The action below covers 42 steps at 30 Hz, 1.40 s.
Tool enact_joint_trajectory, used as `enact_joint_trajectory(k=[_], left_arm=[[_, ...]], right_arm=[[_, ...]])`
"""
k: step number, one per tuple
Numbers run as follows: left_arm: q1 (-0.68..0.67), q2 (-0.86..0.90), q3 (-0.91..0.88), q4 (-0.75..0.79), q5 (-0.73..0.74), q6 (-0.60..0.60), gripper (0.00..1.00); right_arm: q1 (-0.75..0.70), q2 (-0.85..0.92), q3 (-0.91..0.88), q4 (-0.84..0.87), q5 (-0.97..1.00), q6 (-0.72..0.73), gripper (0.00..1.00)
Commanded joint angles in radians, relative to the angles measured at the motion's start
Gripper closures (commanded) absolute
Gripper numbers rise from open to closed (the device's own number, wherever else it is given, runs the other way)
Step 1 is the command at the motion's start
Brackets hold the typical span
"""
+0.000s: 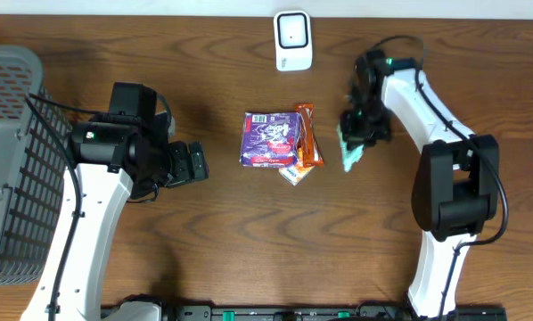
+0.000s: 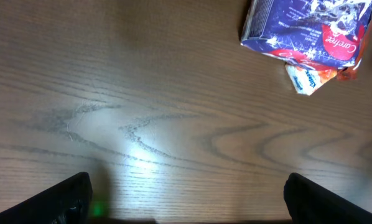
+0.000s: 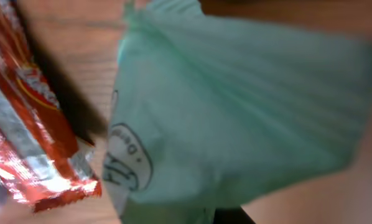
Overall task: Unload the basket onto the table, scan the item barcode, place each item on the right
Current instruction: 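Hold the green pack up against the scanner face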
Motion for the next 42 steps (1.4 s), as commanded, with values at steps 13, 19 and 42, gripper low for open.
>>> enact_joint_trajectory(k=[13, 19, 42], left_arm=[[0.002, -0.001, 0.001, -0.004, -0.011, 0.006, 0.02], [0.002, -0.001, 0.001, -0.004, -0.011, 0.006, 0.02], [0.002, -0.001, 0.001, -0.004, -0.011, 0.006, 0.02]], right_arm=[[0.362, -0.003, 0.155, -0.16, 0.911, 0.621, 0.98], [0.402, -0.003, 0.155, -0.16, 0.93, 0.632, 0.98], [0.224, -0.004, 0.156, 0.606, -0.013, 0.227, 0.99]])
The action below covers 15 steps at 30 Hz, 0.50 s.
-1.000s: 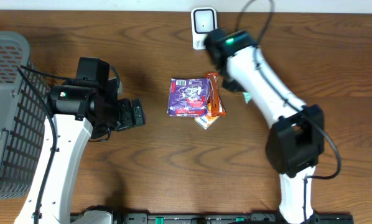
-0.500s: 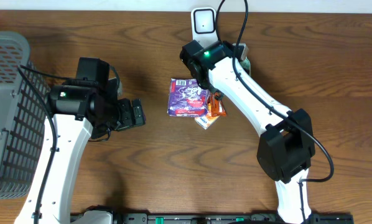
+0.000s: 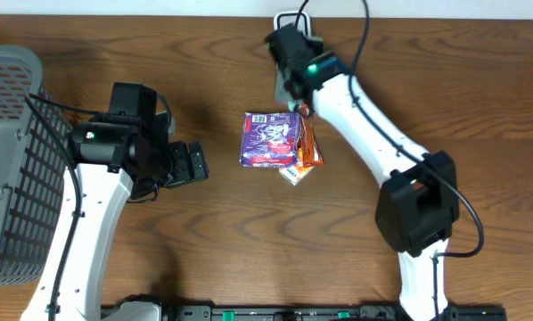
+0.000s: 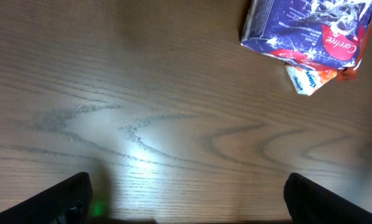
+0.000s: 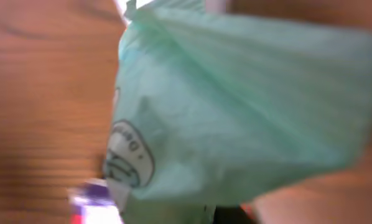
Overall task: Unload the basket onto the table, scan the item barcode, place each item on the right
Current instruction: 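Hold the green pack up against the scanner face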
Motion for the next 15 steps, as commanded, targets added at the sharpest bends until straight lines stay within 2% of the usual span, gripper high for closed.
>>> enact_joint_trajectory(k=[1, 4, 8, 15], left_arm=[[0.002, -0.001, 0.001, -0.005, -0.01, 0.006, 0.02], [0.002, -0.001, 0.001, -0.005, -0.01, 0.006, 0.02], [0.002, -0.001, 0.001, -0.005, -0.01, 0.006, 0.02], [0.002, -0.001, 0.001, -0.005, -0.01, 0.006, 0.02]], right_arm=[[-0.092, -0.003, 0.001, 0.161, -0.324, -0.063, 0.99], [-0.14, -0.002, 0.001, 0.311, -0.425, -0.032, 0.99], [-0.172, 0.014, 0.001, 0.431, -0.438, 0.039, 0.99], [-0.188, 0.121, 0.001, 0.678, -0.616, 0.045, 0.99]])
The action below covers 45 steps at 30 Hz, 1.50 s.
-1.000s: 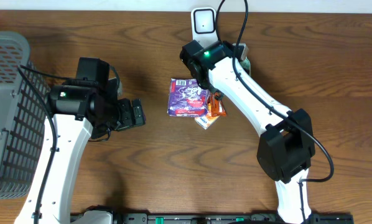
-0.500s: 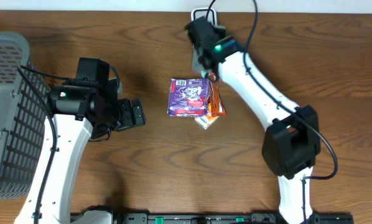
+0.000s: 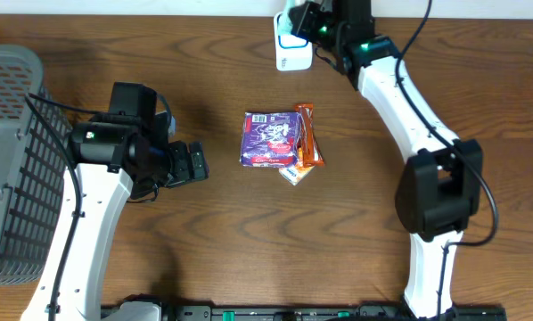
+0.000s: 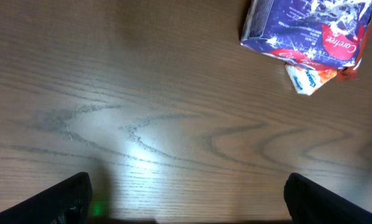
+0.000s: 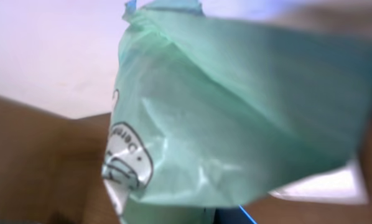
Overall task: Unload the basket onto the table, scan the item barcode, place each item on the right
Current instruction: 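Hold the green pack up against the scanner face, then carry the green pack to the right table edge and release it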
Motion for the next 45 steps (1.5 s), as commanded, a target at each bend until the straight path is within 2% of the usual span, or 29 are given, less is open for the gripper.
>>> enact_joint_trajectory(k=[1, 4, 7, 12, 18, 22, 26, 29, 33, 34, 35, 37, 38, 45], left_arm=[[0.002, -0.001, 0.001, -0.005, -0.011, 0.006, 0.02], [0.002, -0.001, 0.001, -0.005, -0.011, 0.006, 0.02], [0.002, -0.001, 0.001, -0.005, -0.011, 0.006, 0.02], [0.002, -0.001, 0.001, -0.005, -0.011, 0.006, 0.02], [0.002, -0.001, 0.001, -0.005, -0.011, 0.006, 0.02], [0.002, -0.001, 0.001, -0.005, -0.011, 0.006, 0.02], [0.002, -0.001, 0.001, -0.004, -0.011, 0.006, 0.02], [0.002, -0.001, 0.001, -0.004, -0.011, 0.006, 0.02], [0.002, -0.001, 0.001, -0.004, -0.011, 0.006, 0.02], [0.002, -0.001, 0.001, -0.004, -0.011, 0.006, 0.02], [0.002, -0.001, 0.001, -0.004, -0.011, 0.006, 0.02], [0.002, -0.001, 0.001, -0.005, -0.011, 0.006, 0.02], [0.002, -0.001, 0.001, -0.004, -0.011, 0.006, 0.02], [0.002, -0.001, 0.001, -0.005, -0.011, 0.006, 0.02]], right_arm=[[-0.005, 0.102, 0.001, 0.113, -0.174, 0.039, 0.99], [-0.019, 0.16, 0.001, 0.168, -0.183, 0.151, 0.98], [-0.042, 0.197, 0.001, 0.191, -0.193, 0.183, 0.99], [-0.085, 0.186, 0.001, 0.188, -0.264, 0.055, 0.99], [-0.154, 0.105, 0.001, 0.107, -0.27, 0.012, 0.99], [-0.272, 0.005, 0.001, -0.136, -0.141, -0.083, 0.99], [-0.424, -0.05, 0.001, -0.45, 0.107, -0.165, 0.99], [-0.536, -0.05, 0.001, -0.58, 0.143, -0.23, 0.99], [-0.667, -0.042, 0.001, -0.649, 0.143, -0.323, 0.99], [-0.693, -0.041, 0.001, -0.655, 0.142, -0.34, 0.95], [-0.723, -0.04, 0.001, -0.662, 0.143, -0.346, 0.85], [-0.767, -0.037, 0.001, -0.671, 0.142, -0.345, 0.31], [-0.787, -0.037, 0.001, -0.678, 0.141, -0.345, 0.23], [-0.815, -0.035, 0.001, -0.722, 0.08, -0.395, 0.19]])
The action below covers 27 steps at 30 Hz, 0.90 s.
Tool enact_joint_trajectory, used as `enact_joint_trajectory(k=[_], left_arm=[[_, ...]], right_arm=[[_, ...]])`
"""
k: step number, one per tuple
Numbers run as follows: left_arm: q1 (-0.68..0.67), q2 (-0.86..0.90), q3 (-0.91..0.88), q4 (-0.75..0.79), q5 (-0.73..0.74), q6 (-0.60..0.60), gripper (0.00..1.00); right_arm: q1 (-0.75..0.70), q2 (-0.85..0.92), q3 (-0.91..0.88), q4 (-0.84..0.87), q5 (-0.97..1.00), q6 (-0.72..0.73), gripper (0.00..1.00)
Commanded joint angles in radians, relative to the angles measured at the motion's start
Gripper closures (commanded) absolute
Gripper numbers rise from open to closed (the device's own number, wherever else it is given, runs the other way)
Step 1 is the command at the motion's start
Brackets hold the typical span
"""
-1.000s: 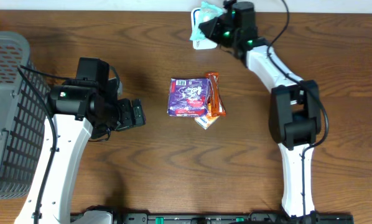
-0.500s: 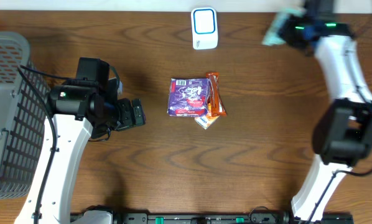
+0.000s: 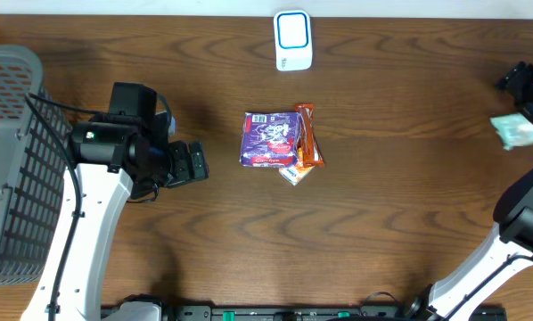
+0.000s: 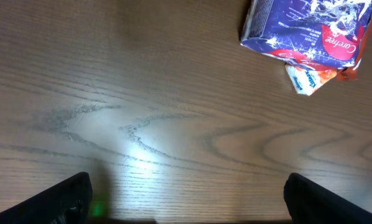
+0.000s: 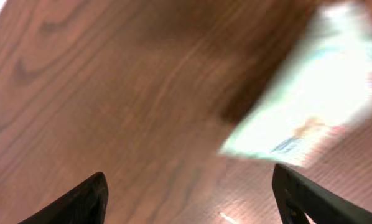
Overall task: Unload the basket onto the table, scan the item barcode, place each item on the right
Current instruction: 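Carry the green pack to the right table edge and release it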
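The white barcode scanner (image 3: 293, 40) stands at the back middle of the table. A pale green packet (image 3: 520, 132) lies at the table's far right edge; it shows blurred in the right wrist view (image 5: 307, 115). My right gripper (image 5: 192, 199) is open just above the table beside it, holding nothing. In the middle lies a pile: a purple packet (image 3: 271, 138), an orange bar (image 3: 309, 135) and a small white-orange sachet (image 3: 293, 175). My left gripper (image 3: 192, 164) is open, left of the pile, low over bare wood (image 4: 186, 199).
A grey wire basket (image 3: 8, 160) fills the left edge of the table. The purple packet (image 4: 307, 31) and the sachet (image 4: 305, 79) sit at the top right of the left wrist view.
My right gripper held the green packet up by the scanner; now it is open at the far right edge and the packet lies on the table there. The left arm has not moved.
My right gripper held the green packet just right of the pile. Then it had the packet near the scanner, then right in front of it. Now the packet is let go at the table's far right. The left arm stayed still throughout.
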Motion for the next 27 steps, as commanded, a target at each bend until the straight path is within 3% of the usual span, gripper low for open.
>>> enact_joint_trajectory(k=[1, 12, 20, 24, 27], left_arm=[[0.002, -0.001, 0.001, -0.005, -0.01, 0.006, 0.02], [0.002, -0.001, 0.001, -0.005, -0.01, 0.006, 0.02], [0.002, -0.001, 0.001, -0.005, -0.01, 0.006, 0.02], [0.002, -0.001, 0.001, -0.005, -0.01, 0.006, 0.02], [0.002, -0.001, 0.001, -0.005, -0.01, 0.006, 0.02]], right_arm=[[0.021, 0.004, 0.005, -0.013, -0.077, -0.074, 0.19], [0.188, 0.004, 0.005, -0.109, -0.389, -0.087, 0.2], [0.475, 0.004, -0.044, -0.276, -0.388, -0.308, 0.2], [0.631, 0.004, -0.108, -0.221, -0.332, -0.32, 0.01], [0.729, 0.004, -0.152, -0.155, -0.227, -0.261, 0.01]])
